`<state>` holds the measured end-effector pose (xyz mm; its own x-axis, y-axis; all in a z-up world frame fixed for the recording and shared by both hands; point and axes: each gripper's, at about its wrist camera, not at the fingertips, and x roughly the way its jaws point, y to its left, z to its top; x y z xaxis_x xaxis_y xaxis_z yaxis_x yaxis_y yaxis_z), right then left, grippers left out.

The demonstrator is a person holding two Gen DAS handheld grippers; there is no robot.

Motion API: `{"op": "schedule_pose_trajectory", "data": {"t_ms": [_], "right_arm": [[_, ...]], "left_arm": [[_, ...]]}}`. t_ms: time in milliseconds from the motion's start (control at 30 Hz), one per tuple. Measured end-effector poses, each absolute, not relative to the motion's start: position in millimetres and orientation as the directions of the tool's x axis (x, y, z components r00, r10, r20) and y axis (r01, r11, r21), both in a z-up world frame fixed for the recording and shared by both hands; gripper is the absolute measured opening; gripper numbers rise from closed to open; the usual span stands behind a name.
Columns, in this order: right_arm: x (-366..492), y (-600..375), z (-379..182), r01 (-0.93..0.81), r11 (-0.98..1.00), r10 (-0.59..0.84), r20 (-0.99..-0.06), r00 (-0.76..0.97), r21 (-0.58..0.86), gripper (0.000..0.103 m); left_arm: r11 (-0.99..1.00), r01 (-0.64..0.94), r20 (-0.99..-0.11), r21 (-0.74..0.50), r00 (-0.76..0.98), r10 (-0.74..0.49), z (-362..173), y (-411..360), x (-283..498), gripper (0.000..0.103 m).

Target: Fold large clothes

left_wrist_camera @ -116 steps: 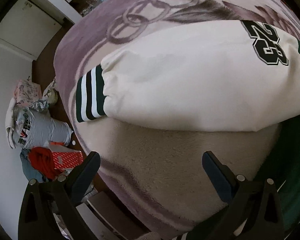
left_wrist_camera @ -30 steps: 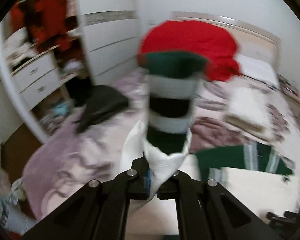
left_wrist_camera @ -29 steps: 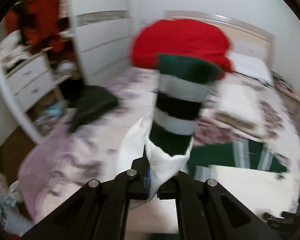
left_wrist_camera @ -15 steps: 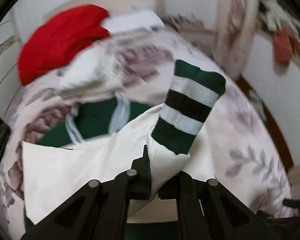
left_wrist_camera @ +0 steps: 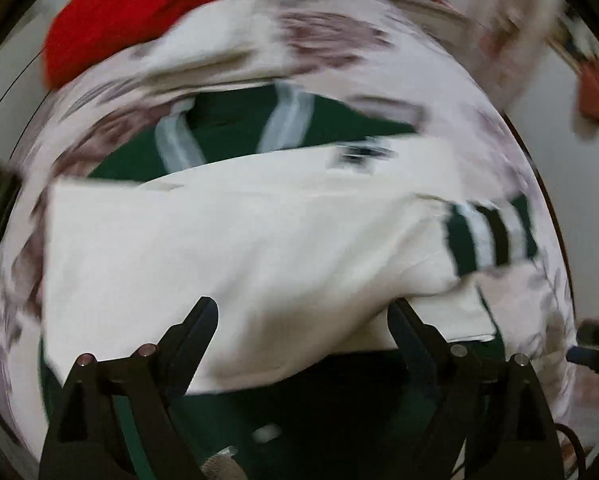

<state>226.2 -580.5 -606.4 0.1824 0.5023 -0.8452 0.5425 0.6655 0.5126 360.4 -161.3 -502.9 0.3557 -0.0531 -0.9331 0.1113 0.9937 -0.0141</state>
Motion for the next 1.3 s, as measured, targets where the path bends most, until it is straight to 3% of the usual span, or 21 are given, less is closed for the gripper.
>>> {"op": "schedule_pose_trajectory", "data": {"t_ms": [167,367,433,467,533,633,733,767,867,900,933,1033,1067,1100,1167,1300], "right_arm": [[285,-558,-614,0.512,0.576,0.613,-0.751,0.245,0.637,0.092],[342,-523,-648,0.509,0.601,0.624,-0.759,0.183,0.617,0.09],[353,-512,-663,0.51,0.617,0.622,-0.769,0.149,0.599,0.047],[360,-503,-670,0.503,0.659,0.598,-0.795,0.099,0.559,0.004],[365,-493,-661,0.458,0.714,0.546,-0.831,0.109,0.529,0.003],[381,-481,-626,0.306,0.81,0.459,-0.866,0.201,0.5,0.003],[396,-473,-642,0.245,0.887,0.389,-0.919,0.062,0.392,0.003],[392,-473,-651,0.228,0.901,0.386,-0.922,-0.03,0.37,0.01],[357,-477,-643,0.194,0.919,0.364,-0.928,-0.08,0.344,0.045],[344,-476,-644,0.193,0.916,0.374,-0.922,-0.102,0.35,0.053],[332,-474,-648,0.195,0.913,0.387,-0.912,-0.138,0.358,0.054],[307,-457,-678,0.178,0.934,0.345,-0.909,-0.234,0.309,0.053],[304,-457,-683,0.17,0.954,0.279,-0.937,-0.208,0.246,0.032],[301,-465,-684,0.2,0.959,0.24,-0.951,-0.193,0.201,0.017],[288,-492,-684,0.317,0.932,0.234,-0.958,-0.163,0.174,0.015],[277,-485,-683,0.228,0.972,0.115,-0.967,-0.229,0.061,0.016]], "left_arm": [[0.989,-0.118,-0.913,0.085,0.389,0.125,-487,-52,356,0.086],[0.936,-0.28,-0.91,0.213,0.292,0.294,-527,38,368,0.086],[0.918,-0.289,-0.904,0.271,0.25,0.346,-548,53,377,0.086],[0.909,-0.283,-0.902,0.305,0.22,0.371,-562,60,381,0.086],[0.906,-0.279,-0.906,0.318,0.192,0.377,-582,71,390,0.089],[0.914,-0.273,-0.917,0.301,0.179,0.356,-599,81,399,0.103],[0.919,-0.262,-0.918,0.295,0.19,0.348,-598,82,396,0.103],[0.915,-0.264,-0.912,0.305,0.195,0.36,-592,81,392,0.103],[0.889,-0.266,-0.877,0.372,0.214,0.431,-566,72,370,0.103],[0.888,-0.265,-0.872,0.375,0.224,0.435,-559,69,360,0.103],[0.889,-0.262,-0.87,0.376,0.229,0.436,-554,64,349,0.103],[0.901,-0.251,-0.877,0.355,0.244,0.414,-547,44,309,0.103],[0.9,-0.248,-0.876,0.357,0.244,0.415,-548,39,299,0.103],[0.901,-0.249,-0.878,0.354,0.244,0.412,-551,36,290,0.103],[0.914,-0.227,-0.892,0.336,0.235,0.387,-563,30,271,0.103],[0.926,-0.206,-0.906,0.318,0.223,0.36,-604,36,253,0.103]]}}
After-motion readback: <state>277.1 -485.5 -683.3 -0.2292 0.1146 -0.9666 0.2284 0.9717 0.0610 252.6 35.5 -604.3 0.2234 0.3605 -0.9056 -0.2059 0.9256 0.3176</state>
